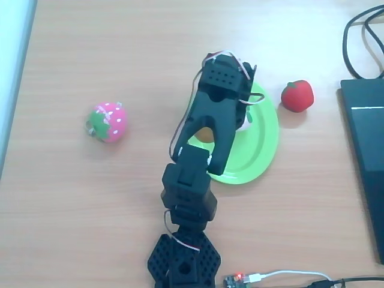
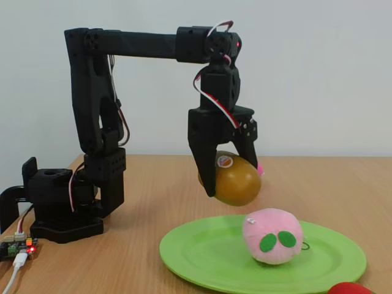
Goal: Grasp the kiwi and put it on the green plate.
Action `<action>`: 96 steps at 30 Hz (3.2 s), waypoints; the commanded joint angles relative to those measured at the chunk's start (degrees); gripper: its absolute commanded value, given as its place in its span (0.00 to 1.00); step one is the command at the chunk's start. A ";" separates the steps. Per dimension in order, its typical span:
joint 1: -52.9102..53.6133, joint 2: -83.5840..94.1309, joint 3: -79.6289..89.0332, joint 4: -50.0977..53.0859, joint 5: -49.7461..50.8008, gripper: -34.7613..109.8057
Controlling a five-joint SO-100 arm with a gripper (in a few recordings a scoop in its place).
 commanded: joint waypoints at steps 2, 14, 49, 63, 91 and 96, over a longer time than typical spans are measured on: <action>2.29 1.76 1.14 2.02 -1.05 0.43; 9.32 0.53 4.39 3.52 0.79 0.42; 7.82 -12.66 -0.18 -8.96 13.36 0.49; 6.68 -13.27 -1.32 -9.23 14.06 0.52; 3.43 -7.56 -1.05 -3.96 15.12 0.55; 0.53 -3.78 -0.97 -1.76 16.17 0.55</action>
